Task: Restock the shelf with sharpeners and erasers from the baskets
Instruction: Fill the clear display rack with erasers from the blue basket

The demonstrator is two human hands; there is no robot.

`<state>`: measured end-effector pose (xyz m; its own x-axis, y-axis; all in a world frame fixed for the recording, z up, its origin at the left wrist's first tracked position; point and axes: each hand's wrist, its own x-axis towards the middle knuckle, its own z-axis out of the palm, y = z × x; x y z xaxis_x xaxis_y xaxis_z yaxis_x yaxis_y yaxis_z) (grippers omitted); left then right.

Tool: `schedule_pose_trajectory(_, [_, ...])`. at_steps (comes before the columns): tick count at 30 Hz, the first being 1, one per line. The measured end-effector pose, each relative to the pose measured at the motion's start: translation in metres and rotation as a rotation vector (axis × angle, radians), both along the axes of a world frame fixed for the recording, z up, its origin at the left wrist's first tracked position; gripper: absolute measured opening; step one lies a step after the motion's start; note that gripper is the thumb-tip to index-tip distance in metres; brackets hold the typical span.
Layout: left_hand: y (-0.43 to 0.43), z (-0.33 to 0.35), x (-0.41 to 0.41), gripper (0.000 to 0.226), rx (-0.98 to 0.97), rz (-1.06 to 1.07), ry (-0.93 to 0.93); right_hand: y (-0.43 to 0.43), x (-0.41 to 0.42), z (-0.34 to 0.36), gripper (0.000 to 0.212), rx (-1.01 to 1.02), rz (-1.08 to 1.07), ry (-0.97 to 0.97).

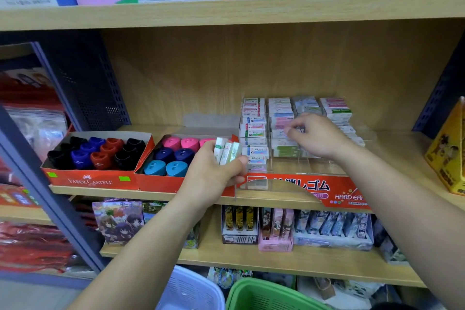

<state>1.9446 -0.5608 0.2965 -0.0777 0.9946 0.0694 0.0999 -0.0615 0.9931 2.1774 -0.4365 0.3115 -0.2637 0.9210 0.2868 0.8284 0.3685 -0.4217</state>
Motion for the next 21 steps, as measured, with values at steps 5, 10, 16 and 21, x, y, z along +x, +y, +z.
schedule_pose_trajectory(5, [-0.005, 0.001, 0.003, 0.030, 0.009, -0.042, -0.084, -0.049, -0.027, 0.010, 0.011, 0.003, 0.171, 0.303])
schedule_pose_trajectory(10, [-0.013, 0.005, 0.003, 0.028, 0.031, -0.112, -0.124, -0.083, -0.053, 0.013, 0.009, -0.271, 0.400, 0.555])
schedule_pose_trajectory(16, [-0.026, 0.010, -0.003, 0.030, 0.012, -0.162, -0.175, -0.085, -0.054, 0.013, 0.005, -0.326, 0.423, 0.568])
schedule_pose_trajectory(21, [-0.030, 0.012, -0.012, 0.023, 0.014, -0.039, -0.219, -0.090, -0.053, 0.015, 0.013, -0.486, 0.318, 0.867])
